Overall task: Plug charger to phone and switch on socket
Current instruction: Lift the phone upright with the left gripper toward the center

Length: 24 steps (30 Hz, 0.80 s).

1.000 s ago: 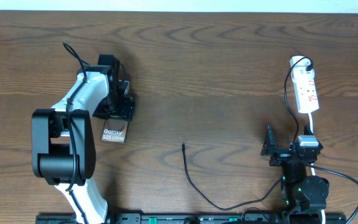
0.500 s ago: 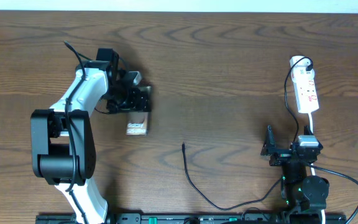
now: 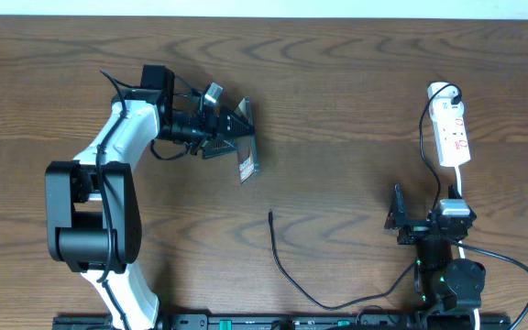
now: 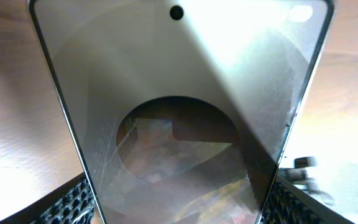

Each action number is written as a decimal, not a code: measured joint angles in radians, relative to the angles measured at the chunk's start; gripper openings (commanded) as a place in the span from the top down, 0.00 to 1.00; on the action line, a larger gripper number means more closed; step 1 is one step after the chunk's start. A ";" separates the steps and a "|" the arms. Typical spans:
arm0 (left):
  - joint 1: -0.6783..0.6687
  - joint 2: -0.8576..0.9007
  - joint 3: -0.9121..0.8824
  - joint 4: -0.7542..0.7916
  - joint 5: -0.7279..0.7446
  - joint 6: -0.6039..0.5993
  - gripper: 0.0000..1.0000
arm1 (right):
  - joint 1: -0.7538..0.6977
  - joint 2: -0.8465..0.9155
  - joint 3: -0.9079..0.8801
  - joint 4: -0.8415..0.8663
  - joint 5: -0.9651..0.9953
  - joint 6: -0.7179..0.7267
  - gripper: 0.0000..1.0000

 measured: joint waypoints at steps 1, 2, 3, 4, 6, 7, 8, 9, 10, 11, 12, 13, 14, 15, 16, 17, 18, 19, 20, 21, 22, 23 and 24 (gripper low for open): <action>0.000 0.000 0.000 0.006 0.042 -0.033 0.93 | 0.000 0.000 0.000 0.000 0.000 0.000 0.01; 0.000 0.000 0.000 0.008 0.068 -0.054 0.92 | 0.000 0.000 0.000 0.000 0.000 0.000 0.01; 0.000 0.000 0.000 0.011 0.096 -0.077 0.92 | 0.000 0.000 0.000 0.000 0.000 0.000 0.01; 0.000 0.000 0.000 0.015 0.139 -0.116 0.92 | 0.000 0.000 0.000 0.000 0.000 0.000 0.01; 0.000 0.000 0.000 0.016 0.204 -0.195 0.92 | 0.000 0.000 0.000 0.000 0.000 0.000 0.01; 0.000 0.000 0.000 0.017 0.223 -0.228 0.92 | 0.000 0.000 0.000 0.000 0.000 0.000 0.01; 0.000 0.000 0.000 0.018 0.235 -0.256 0.92 | 0.000 0.000 0.000 0.000 0.000 0.000 0.01; 0.000 0.000 0.000 0.018 0.252 -0.308 0.93 | 0.000 0.000 0.000 0.000 0.000 0.000 0.01; 0.000 0.000 0.000 0.018 0.259 -0.334 0.93 | 0.000 0.000 0.000 0.000 0.000 0.000 0.01; 0.000 0.000 0.000 0.018 0.268 -0.377 0.93 | 0.000 0.000 0.000 0.000 0.000 0.000 0.01; 0.000 0.000 0.000 0.018 0.272 -0.402 0.93 | 0.000 0.000 0.000 0.000 0.000 0.000 0.01; 0.000 0.000 0.000 0.018 0.275 -0.440 0.92 | 0.000 0.000 0.000 0.000 0.000 0.000 0.01; 0.000 0.000 0.000 0.018 0.275 -0.467 0.93 | 0.000 0.000 0.000 0.000 0.000 0.000 0.01; 0.000 0.000 0.000 0.018 0.276 -0.489 0.93 | 0.000 0.000 0.000 0.000 0.000 0.000 0.01; 0.000 0.000 0.000 0.018 0.278 -0.530 0.93 | 0.000 0.000 0.000 0.000 0.000 0.000 0.01; 0.000 0.000 0.000 0.018 0.279 -0.555 0.92 | 0.000 0.000 0.000 0.000 0.000 0.000 0.01; 0.000 0.000 0.000 0.018 0.279 -0.576 0.93 | 0.000 0.000 0.000 0.000 0.000 0.000 0.01; 0.000 0.000 0.000 0.018 0.280 -0.604 0.92 | 0.000 0.000 0.000 0.000 0.000 0.000 0.01; 0.000 0.000 0.000 0.018 0.282 -0.630 0.93 | 0.000 0.000 0.000 0.000 0.000 0.000 0.01; 0.000 0.000 0.000 0.018 0.282 -0.656 0.93 | 0.000 0.000 0.000 0.000 0.000 0.000 0.01; 0.000 0.000 0.000 0.018 0.283 -0.685 0.93 | 0.000 0.000 0.000 0.000 0.000 0.000 0.01; 0.000 0.000 0.000 0.018 0.283 -0.703 0.93 | 0.000 0.000 0.000 0.000 0.000 0.000 0.01; 0.000 0.000 0.000 0.018 0.284 -0.725 0.93 | 0.000 0.000 0.000 0.000 0.000 0.000 0.01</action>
